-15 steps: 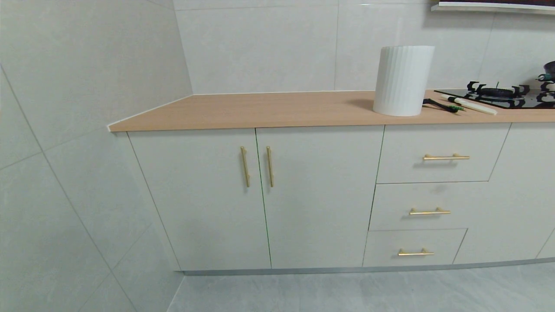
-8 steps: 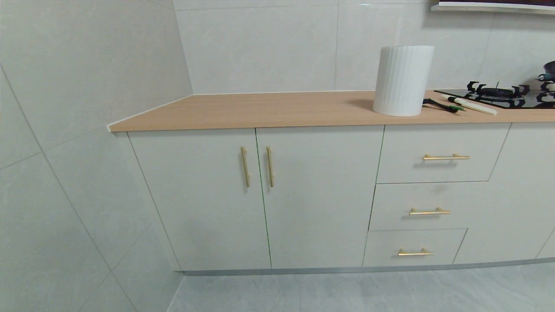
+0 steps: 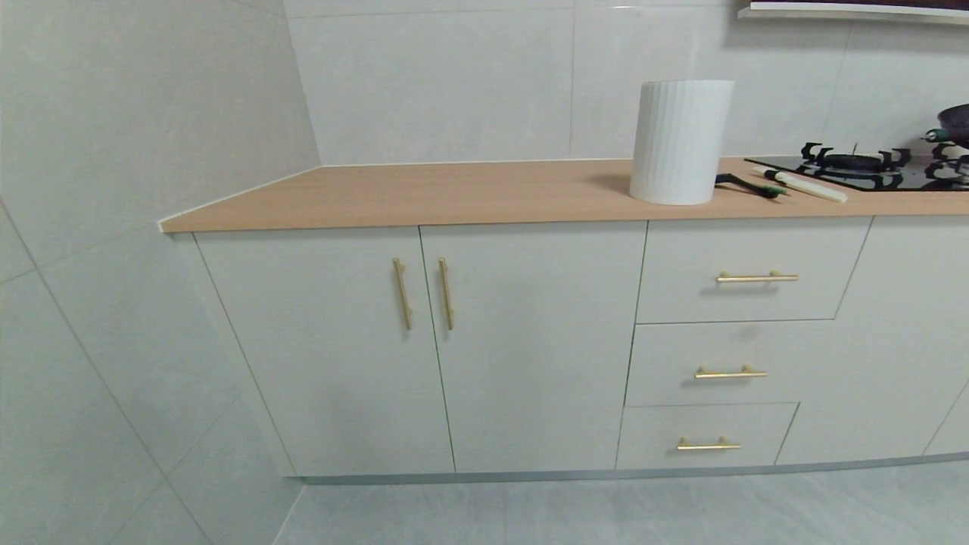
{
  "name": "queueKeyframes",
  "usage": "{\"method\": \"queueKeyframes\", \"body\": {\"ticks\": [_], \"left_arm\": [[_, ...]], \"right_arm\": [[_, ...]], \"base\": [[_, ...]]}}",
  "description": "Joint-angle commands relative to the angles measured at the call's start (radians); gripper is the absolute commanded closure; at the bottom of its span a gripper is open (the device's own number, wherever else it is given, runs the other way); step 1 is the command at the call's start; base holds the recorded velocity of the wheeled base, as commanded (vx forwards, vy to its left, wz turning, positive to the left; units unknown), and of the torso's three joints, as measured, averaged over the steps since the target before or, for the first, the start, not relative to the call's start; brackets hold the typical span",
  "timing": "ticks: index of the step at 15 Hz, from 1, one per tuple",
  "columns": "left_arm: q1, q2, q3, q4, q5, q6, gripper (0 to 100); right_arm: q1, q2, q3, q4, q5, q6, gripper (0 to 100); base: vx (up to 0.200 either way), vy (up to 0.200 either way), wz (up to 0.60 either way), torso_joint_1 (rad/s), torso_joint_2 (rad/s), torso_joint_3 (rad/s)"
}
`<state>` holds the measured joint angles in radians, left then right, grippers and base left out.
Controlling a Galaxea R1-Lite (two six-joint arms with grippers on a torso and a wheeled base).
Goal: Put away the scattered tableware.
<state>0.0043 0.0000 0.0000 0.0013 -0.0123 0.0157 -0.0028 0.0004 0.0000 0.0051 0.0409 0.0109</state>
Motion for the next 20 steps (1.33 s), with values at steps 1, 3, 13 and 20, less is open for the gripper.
{"method": "queueKeyframes", "body": {"ticks": [1,3,13,20], "left_arm": [[0.0,0.0,0.0,0.0,0.0,0.001,0],[0.0,0.0,0.0,0.0,0.0,0.003,0],[0.0,0.0,0.0,0.0,0.0,-0.007,0],[0.0,0.0,0.0,0.0,0.0,-0.007,0]], "right_arm": [[0.0,0.003,0.0,0.001,0.001,0.0,0],[0.0,0.003,0.0,0.001,0.001,0.0,0],[0.0,0.003,0.0,-0.001,0.001,0.0,0],[0.0,0.003,0.0,0.001,0.001,0.0,0]], "base": [[0.0,-0.2,0.0,0.002,0.01,-0.002],[0.0,-0.2,0.0,0.002,0.01,0.0],[0.0,-0.16,0.0,0.0,0.0,0.002],[0.029,0.0,0.0,0.0,0.0,0.0]]}}
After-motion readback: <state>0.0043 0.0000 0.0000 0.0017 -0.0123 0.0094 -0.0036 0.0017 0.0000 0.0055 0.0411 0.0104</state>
